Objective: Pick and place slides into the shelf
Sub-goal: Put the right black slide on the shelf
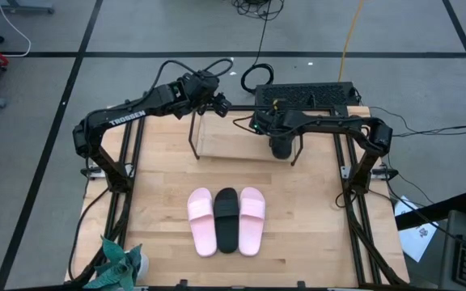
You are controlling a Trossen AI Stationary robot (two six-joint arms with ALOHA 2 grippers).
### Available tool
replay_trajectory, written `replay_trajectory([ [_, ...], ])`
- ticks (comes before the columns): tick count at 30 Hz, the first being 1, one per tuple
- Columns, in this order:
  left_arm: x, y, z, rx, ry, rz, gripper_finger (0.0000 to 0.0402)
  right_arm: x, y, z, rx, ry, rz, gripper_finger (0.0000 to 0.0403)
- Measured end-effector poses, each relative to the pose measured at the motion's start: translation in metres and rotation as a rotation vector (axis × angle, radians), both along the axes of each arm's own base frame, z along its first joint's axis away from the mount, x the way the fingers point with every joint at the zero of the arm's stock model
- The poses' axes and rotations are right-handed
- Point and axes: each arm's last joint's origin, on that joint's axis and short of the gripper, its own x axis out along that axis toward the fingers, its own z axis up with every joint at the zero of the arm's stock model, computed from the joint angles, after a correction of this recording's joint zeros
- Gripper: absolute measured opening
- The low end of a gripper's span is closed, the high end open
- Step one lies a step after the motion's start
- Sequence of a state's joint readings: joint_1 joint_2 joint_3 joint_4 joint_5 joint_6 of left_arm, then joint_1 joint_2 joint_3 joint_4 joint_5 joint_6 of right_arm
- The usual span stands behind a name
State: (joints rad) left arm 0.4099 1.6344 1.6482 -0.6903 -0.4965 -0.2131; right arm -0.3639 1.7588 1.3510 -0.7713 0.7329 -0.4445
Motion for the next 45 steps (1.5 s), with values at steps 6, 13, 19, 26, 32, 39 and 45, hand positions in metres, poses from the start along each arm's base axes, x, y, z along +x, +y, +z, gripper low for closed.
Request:
replay_trajectory([
  [6,0.002,-0.005,0.0,0.0,0.0,-0.016,0.0248,-0.001,0.001,-0.001,0.031,-0.024,-0.026,0.0],
  [13,0.003,-0.008,0.0,-0.003,-0.003,-0.019,0.0248,-0.001,0.001,-0.001,0.031,-0.027,-0.029,0.0],
  [19,0.004,-0.008,0.0,-0.004,-0.004,-0.021,0.0248,-0.003,-0.002,-0.001,0.031,-0.027,-0.04,0.0],
  [26,0.004,-0.008,0.0,-0.004,-0.004,-0.02,0.0248,-0.006,-0.012,-0.001,0.025,-0.031,-0.068,0.0],
  [32,0.004,-0.008,0.0,-0.003,-0.004,-0.019,0.0248,-0.007,-0.015,-0.008,0.013,-0.038,-0.056,0.0],
  [39,0.004,-0.008,0.0,-0.003,-0.004,-0.019,0.0248,-0.014,-0.012,-0.027,-0.043,0.049,-0.023,0.0],
  [45,0.004,-0.008,0.0,-0.003,-0.004,-0.018,0.0248,-0.013,-0.012,-0.031,-0.024,0.013,-0.015,0.0],
])
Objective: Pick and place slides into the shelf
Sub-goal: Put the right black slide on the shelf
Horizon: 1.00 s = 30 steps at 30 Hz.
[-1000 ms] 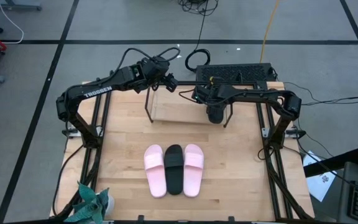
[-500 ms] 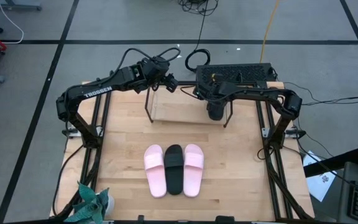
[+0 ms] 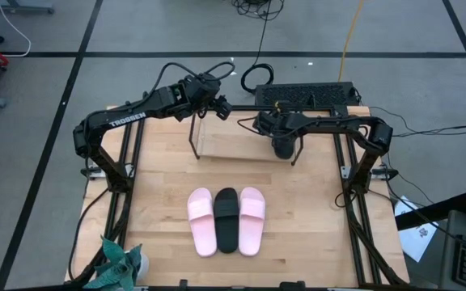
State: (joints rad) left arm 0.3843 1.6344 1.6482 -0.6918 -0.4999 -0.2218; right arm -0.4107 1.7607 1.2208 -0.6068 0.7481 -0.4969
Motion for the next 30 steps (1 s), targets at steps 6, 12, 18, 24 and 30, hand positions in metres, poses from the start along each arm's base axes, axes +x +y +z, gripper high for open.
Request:
replay_trajectory([
  [6,0.0,0.0,0.0,0.0,0.0,0.0,0.0248,-0.004,0.002,-0.008,0.02,0.008,0.004,0.0001],
  [12,0.0,0.0,0.0,0.0,0.0,0.0,0.0248,-0.006,0.004,-0.013,0.02,-0.001,-0.006,0.0002],
  [18,0.0,0.0,0.0,0.0,0.0,0.0,0.0248,-0.005,0.003,-0.013,0.04,-0.032,0.002,0.0003],
  [24,0.0,0.0,0.0,0.0,0.0,0.0,0.0248,-0.004,0.003,-0.013,0.055,-0.041,0.007,0.0036],
  [30,0.0,0.0,0.0,0.001,0.0,-0.001,0.0248,-0.003,0.007,-0.014,0.058,-0.04,0.018,0.01],
])
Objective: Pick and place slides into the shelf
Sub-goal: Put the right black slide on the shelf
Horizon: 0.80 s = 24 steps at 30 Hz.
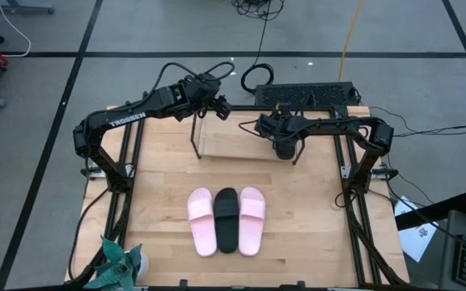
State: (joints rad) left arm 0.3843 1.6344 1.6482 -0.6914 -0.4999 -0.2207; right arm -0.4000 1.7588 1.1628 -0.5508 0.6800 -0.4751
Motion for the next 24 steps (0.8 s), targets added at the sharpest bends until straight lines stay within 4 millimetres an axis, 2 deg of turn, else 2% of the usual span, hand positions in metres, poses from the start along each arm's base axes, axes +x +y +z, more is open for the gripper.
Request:
replay_trajectory([
  [4,0.0,0.0,0.0,0.0,0.001,-0.001,0.0248,0.002,0.005,-0.001,-0.002,0.007,0.016,0.0133],
  [9,0.0,0.0,0.0,0.002,0.004,-0.003,0.0248,0.004,0.014,-0.001,-0.031,0.052,0.045,0.0153],
  [24,0.0,0.0,0.0,0.0,0.003,-0.003,0.0248,0.002,0.024,0.0,-0.032,0.089,0.046,0.0157],
])
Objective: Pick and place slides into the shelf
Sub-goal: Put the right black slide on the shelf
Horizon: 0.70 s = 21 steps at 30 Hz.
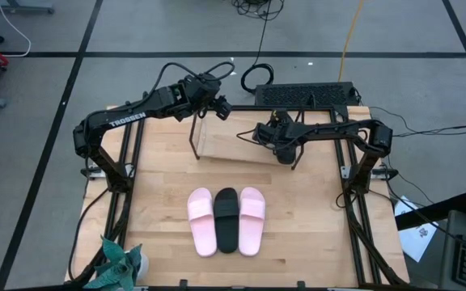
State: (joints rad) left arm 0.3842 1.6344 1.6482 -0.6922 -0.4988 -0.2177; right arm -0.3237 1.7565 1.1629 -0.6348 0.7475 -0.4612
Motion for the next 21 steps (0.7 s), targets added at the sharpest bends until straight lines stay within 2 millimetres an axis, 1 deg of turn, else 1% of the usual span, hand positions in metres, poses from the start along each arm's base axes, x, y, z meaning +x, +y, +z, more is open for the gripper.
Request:
replay_trajectory([
  [4,0.0,0.0,0.0,-0.005,-0.007,0.005,0.0248,-0.003,0.001,0.001,0.01,0.018,-0.017,0.0157],
  [7,0.0,0.0,0.0,-0.01,-0.015,0.011,0.0248,-0.001,0.001,0.005,0.022,0.022,-0.019,0.0157],
  [13,0.001,-0.002,0.0,-0.01,-0.016,0.006,0.0248,0.007,-0.002,0.019,0.072,-0.053,-0.027,0.0157],
  [21,0.003,-0.007,0.0,-0.011,-0.016,-0.009,0.0248,0.005,-0.001,0.02,0.081,-0.044,-0.057,0.0157],
])
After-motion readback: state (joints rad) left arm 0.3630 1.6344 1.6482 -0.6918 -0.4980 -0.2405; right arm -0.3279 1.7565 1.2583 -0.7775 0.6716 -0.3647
